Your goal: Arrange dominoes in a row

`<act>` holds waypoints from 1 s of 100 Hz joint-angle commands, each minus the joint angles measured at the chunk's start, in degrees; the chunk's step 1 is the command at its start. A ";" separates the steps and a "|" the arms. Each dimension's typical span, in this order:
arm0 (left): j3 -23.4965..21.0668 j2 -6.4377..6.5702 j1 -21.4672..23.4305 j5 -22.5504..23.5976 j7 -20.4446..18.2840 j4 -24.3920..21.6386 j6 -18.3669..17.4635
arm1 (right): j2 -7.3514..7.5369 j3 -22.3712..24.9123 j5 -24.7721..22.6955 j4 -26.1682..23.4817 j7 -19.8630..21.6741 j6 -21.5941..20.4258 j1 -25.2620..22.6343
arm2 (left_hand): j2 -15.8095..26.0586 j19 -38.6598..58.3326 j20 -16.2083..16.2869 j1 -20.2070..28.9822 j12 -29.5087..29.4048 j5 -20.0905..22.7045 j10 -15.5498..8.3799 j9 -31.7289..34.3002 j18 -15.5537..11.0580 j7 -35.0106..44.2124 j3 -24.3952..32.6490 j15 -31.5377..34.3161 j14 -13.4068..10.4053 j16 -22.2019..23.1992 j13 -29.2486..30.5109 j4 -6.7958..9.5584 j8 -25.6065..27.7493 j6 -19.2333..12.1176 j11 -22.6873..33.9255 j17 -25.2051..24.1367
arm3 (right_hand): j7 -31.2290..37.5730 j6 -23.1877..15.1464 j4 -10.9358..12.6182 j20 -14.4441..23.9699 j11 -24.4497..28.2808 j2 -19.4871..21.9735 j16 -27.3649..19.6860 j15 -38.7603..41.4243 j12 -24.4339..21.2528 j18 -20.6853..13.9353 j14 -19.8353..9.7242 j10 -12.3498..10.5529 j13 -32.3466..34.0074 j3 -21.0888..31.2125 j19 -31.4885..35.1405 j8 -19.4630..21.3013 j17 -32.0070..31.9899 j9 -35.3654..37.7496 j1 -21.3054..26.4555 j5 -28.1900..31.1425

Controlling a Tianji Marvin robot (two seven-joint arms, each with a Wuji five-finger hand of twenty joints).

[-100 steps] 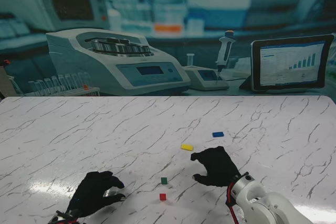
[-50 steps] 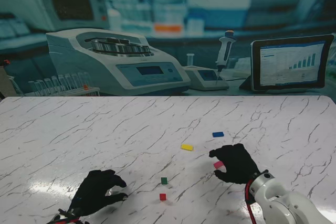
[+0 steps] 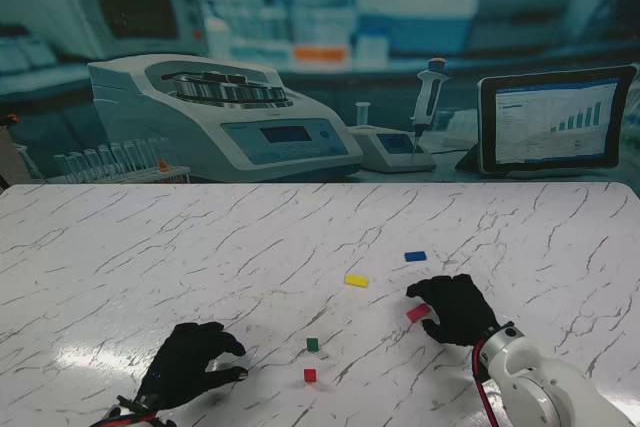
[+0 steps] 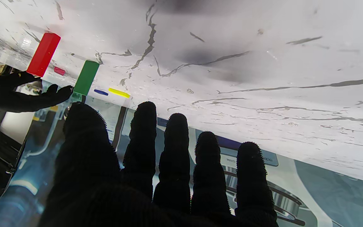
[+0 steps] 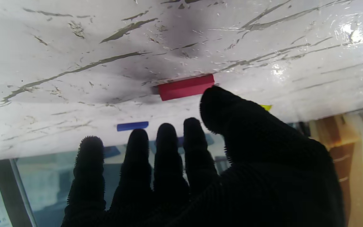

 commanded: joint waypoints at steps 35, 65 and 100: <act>0.76 -0.08 -0.13 0.08 -0.85 -0.36 -0.33 | 0.29 -2.97 -1.62 5.16 -2.22 -1.60 3.05 | -0.25 -0.39 0.11 -0.56 0.33 0.10 -1.21 0.70 -1.19 1.26 1.19 1.42 -1.75 -0.10 0.22 1.14 0.46 -0.33 0.70 0.04 | 1.62 -4.14 -2.91 1.04 0.94 -1.46 -0.98 2.80 -0.68 0.92 -2.42 -2.84 0.41 2.86 1.76 -1.34 1.59 0.53 2.06 1.54; 0.88 -0.13 -0.16 -0.07 -0.75 -0.59 -0.14 | -0.14 -5.30 -2.20 9.88 -10.46 -2.20 4.30 | 0.08 0.09 0.35 -0.71 0.54 0.19 -1.22 1.09 -0.87 2.26 1.14 1.62 -1.76 0.07 0.64 1.12 0.78 -0.49 1.03 0.12 | 17.21 -7.61 -5.72 -0.58 5.30 -4.18 -1.03 4.52 1.24 1.04 -3.36 -4.06 4.48 4.79 5.34 0.22 3.89 6.98 2.78 8.64; 0.73 -0.16 0.18 -0.31 -1.13 -1.15 -0.04 | -0.58 -7.06 -1.98 12.48 -15.99 -2.42 4.69 | 0.56 0.43 0.53 -1.09 0.64 0.35 -1.22 1.30 -0.61 2.63 1.12 1.65 -1.69 0.18 0.81 1.09 0.81 -0.49 1.14 0.13 | 41.71 -11.00 -9.05 -1.51 10.71 -9.24 -0.06 6.37 3.63 1.61 -1.44 -3.21 6.11 5.50 8.07 -4.11 4.66 10.84 6.72 9.46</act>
